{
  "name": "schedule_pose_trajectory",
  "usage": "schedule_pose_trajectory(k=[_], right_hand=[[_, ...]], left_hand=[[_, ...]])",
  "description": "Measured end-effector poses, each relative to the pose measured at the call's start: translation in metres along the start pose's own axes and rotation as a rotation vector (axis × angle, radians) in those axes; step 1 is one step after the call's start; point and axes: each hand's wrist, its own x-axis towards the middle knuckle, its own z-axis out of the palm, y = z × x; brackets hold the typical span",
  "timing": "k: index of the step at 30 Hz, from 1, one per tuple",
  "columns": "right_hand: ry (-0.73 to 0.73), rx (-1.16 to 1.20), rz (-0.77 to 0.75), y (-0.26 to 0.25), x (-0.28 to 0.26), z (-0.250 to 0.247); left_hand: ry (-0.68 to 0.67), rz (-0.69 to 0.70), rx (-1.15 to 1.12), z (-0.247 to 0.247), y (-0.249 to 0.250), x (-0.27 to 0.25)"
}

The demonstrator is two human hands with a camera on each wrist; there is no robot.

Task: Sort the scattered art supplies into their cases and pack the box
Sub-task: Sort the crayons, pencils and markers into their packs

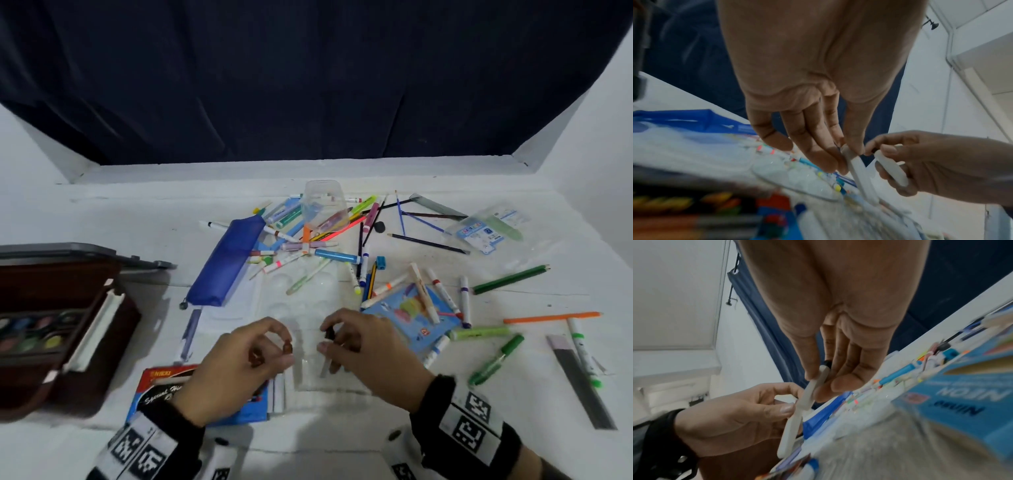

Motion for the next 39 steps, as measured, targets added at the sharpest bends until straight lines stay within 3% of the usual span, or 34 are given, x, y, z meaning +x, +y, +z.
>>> schedule_pose_trajectory(k=[6, 12, 20, 25, 34, 39], right_hand=[[-0.135, -0.087, 0.054, 0.005, 0.008, 0.034], [-0.142, -0.222, 0.075, 0.014, 0.017, 0.045], [-0.18, -0.198, 0.106, 0.011, 0.02, 0.044], [-0.169, -0.409, 0.024, 0.011, 0.021, 0.05], [-0.232, -0.539, -0.018, 0.011, 0.027, 0.055], [-0.238, -0.544, 0.017, 0.014, 0.03, 0.056]], left_hand=[[-0.003, -0.014, 0.097, 0.003, -0.023, -0.01], [0.028, 0.031, 0.339, 0.006, -0.032, -0.003], [-0.12, 0.005, 0.622, 0.001, -0.028, -0.002], [-0.11, 0.014, 0.676, 0.004, -0.029, -0.003], [-0.106, -0.012, 0.698, 0.006, -0.03, -0.002], [-0.136, -0.038, 0.82, 0.004, -0.021, 0.002]])
